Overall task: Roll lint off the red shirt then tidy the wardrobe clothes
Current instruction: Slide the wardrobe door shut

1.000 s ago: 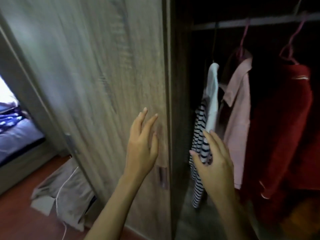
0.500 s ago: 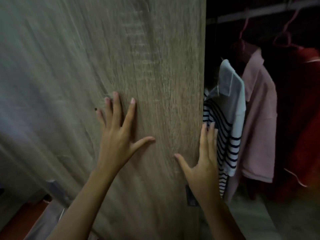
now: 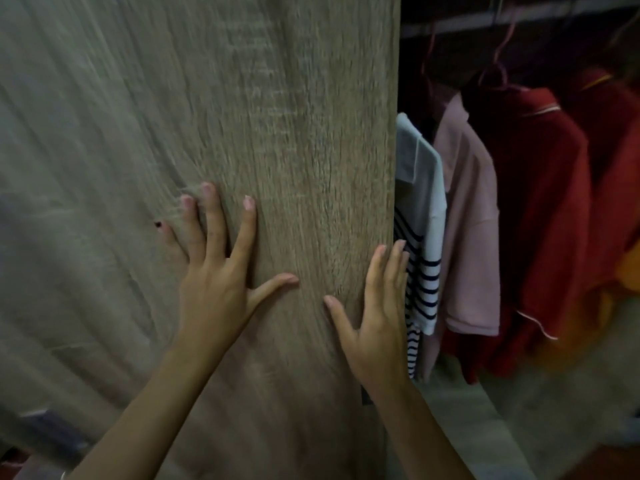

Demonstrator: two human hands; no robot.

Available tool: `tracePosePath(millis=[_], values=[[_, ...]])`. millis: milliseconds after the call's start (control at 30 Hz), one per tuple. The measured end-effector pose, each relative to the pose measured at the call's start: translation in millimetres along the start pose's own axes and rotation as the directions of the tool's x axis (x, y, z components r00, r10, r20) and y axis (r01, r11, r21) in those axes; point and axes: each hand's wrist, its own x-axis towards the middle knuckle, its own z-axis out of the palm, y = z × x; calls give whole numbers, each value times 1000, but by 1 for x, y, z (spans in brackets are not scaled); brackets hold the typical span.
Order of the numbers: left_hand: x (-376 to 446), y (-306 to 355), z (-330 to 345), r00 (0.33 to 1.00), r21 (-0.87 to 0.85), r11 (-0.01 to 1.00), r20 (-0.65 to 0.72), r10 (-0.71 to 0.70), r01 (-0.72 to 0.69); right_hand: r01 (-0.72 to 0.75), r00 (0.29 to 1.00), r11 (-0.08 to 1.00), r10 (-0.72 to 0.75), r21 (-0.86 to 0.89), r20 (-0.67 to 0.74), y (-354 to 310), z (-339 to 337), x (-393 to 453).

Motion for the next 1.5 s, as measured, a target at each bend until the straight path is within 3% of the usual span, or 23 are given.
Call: tracePosePath(millis=[267,433,567,633,767,867,1000,1500], values=[[15,56,9,1000,-32,999,-13,2,-3,-82,994,979,67,-185,-88,33,-18,9],[27,100,21,1000,-37,999,-25,18,-19,-174,974,970,143,-171,-175,55,-30,13],[38,139,26,999,-27,999,-26,46,-47,-155,968,966,106,-208,-229,88,-43,15],[43,154,26,995,-48,996,-60,75,-78,-160,965,963,106,-219,-240,105,-54,19],[55,162,28,949,-58,977,-256,185,-206,-164,958,955,95,-247,-272,138,-75,29],[68,174,37,952,-26,980,-244,186,-198,-170,952,948,87,-269,-295,158,-90,36],[75,209,48,942,110,972,-245,229,-208,-179,951,942,91,-284,-297,183,-111,44],[118,359,78,911,106,971,-336,240,-216,-145,963,948,70,-284,-260,302,-218,76]])
